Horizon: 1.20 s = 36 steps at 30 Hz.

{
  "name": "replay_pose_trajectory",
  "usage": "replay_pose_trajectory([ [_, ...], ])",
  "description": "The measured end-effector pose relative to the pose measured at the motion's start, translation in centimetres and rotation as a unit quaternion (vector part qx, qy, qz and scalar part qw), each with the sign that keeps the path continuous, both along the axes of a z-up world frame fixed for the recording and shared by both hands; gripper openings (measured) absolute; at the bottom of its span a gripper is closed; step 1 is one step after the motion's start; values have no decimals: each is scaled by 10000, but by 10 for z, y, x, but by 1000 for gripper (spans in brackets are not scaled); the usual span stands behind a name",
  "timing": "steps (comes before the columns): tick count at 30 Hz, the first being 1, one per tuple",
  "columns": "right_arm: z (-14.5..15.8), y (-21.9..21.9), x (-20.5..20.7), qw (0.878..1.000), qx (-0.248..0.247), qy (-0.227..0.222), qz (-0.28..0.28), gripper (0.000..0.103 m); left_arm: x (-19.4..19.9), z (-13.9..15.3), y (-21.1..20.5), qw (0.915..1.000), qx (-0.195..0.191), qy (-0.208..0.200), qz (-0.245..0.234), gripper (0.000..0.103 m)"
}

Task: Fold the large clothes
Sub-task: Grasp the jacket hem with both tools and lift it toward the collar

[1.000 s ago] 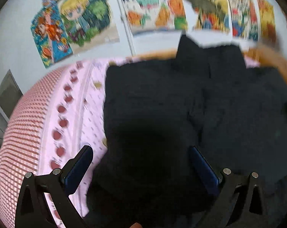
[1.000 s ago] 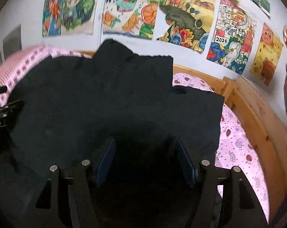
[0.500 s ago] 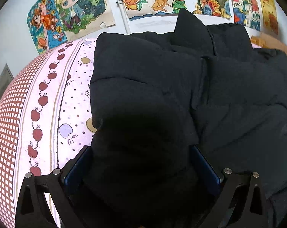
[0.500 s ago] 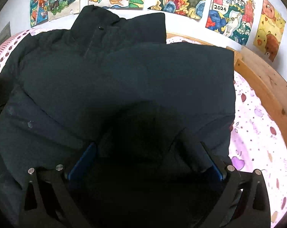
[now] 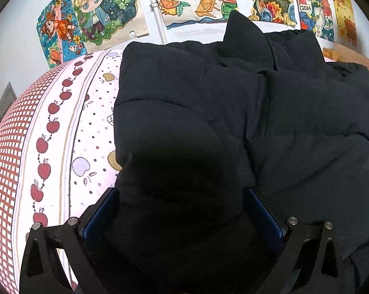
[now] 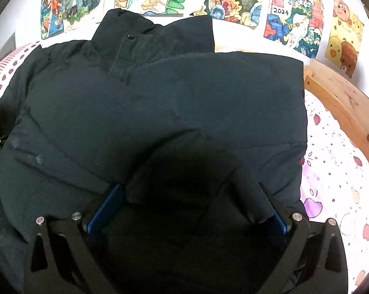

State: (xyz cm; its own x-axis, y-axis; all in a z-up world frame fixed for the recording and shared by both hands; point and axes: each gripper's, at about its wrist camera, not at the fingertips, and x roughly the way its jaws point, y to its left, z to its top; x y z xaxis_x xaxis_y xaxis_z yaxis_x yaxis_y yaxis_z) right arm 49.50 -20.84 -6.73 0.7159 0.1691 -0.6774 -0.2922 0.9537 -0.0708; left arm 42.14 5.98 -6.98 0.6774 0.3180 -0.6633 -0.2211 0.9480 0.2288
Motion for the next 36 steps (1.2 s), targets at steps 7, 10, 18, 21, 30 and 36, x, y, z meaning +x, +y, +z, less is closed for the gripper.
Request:
replay_pose_trajectory([
  [7, 12, -11, 1, 9999, 121, 56, 48, 102, -2, 7, 7, 9998, -200, -23, -27, 103],
  [10, 28, -24, -10, 9993, 325, -194, 12, 102, -14, 23, 11, 9987, -372, -329, -100, 103],
  [18, 60, -51, -16, 9935, 1055, -360, -245, 102, -22, 66, 14, 9927, -588, -987, -364, 103],
  [21, 86, -57, 3, 9853, 1592, -521, -349, 102, -2, 93, 18, 9898, -836, -1118, -278, 103],
  [30, 128, -18, 112, 9658, 2402, -873, -435, 102, 102, 132, 11, 9824, -1326, -1318, -39, 103],
  [36, 101, 3, 179, 9513, 2870, -702, -881, 99, 169, 128, 0, 9828, -1271, -1336, 93, 103],
])
